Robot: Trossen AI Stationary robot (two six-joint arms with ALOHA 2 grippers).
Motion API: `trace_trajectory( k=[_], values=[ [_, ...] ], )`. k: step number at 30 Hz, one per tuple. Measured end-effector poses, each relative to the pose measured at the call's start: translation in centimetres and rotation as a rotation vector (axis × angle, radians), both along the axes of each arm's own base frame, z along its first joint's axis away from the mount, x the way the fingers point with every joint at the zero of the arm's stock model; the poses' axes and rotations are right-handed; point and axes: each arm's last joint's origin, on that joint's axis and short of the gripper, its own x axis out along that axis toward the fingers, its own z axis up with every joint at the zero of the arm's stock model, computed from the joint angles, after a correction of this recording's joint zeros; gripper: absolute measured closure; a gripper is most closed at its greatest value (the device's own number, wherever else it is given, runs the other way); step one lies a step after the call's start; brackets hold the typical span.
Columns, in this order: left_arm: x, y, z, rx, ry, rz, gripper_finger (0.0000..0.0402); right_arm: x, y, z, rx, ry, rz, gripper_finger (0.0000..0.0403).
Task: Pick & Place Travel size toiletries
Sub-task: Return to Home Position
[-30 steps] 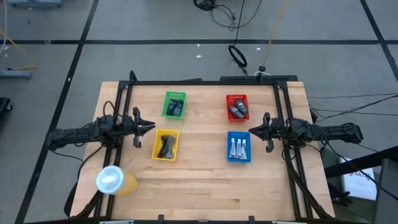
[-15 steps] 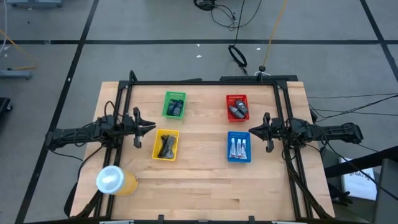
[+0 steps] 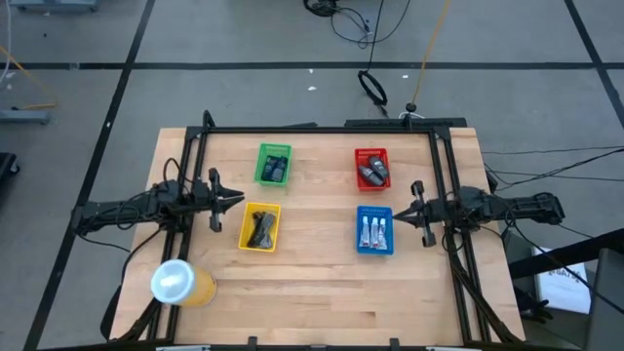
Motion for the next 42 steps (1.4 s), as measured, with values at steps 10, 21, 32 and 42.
trace_trajectory(
  k=[10,21,32,42],
  values=[
    [-0.01,0.03,0.04,0.0,-0.001,0.011,0.035,-0.02,0.11,0.01,0.072,0.01,0.021,0.0403],
    [-0.01,0.03,0.04,0.0,-0.001,0.011,0.035,0.12,0.13,0.33,0.073,-0.019,0.026,0.0403],
    [-0.01,0.03,0.04,0.0,-0.001,0.01,0.035,0.12,0.13,0.4,0.074,-0.026,0.025,0.0403],
    [-0.01,0.03,0.04,0.0,-0.001,0.011,0.035,0.12,0.13,0.4,0.074,-0.026,0.025,0.0403]
  ],
)
